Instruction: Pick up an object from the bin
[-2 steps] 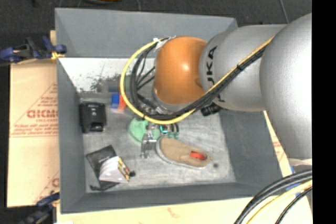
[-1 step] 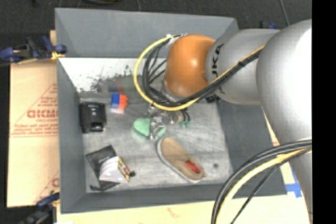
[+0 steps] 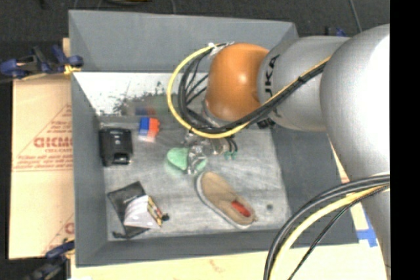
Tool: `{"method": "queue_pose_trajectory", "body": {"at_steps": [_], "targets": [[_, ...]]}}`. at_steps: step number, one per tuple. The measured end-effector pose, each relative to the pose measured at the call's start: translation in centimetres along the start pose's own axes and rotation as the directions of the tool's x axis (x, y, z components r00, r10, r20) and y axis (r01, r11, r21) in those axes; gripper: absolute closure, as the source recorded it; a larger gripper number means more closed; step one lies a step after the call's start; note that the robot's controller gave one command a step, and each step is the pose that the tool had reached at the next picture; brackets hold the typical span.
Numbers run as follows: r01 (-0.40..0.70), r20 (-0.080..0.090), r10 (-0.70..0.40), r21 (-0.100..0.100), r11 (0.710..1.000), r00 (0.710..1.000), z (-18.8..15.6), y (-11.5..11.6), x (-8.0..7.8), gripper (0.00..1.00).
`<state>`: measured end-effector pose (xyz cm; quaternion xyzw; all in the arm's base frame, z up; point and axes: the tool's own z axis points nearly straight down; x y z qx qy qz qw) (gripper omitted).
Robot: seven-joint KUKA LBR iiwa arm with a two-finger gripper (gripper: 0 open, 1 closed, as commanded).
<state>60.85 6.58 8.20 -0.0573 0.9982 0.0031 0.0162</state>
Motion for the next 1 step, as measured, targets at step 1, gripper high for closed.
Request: {"method": "queue_pose_trajectory", "body": {"at_steps": [1], "targets": [[-0.036,-0.028,0.036,0.005,0.999,0.999,-19.83,-0.28,-0.29,1.00]]}}
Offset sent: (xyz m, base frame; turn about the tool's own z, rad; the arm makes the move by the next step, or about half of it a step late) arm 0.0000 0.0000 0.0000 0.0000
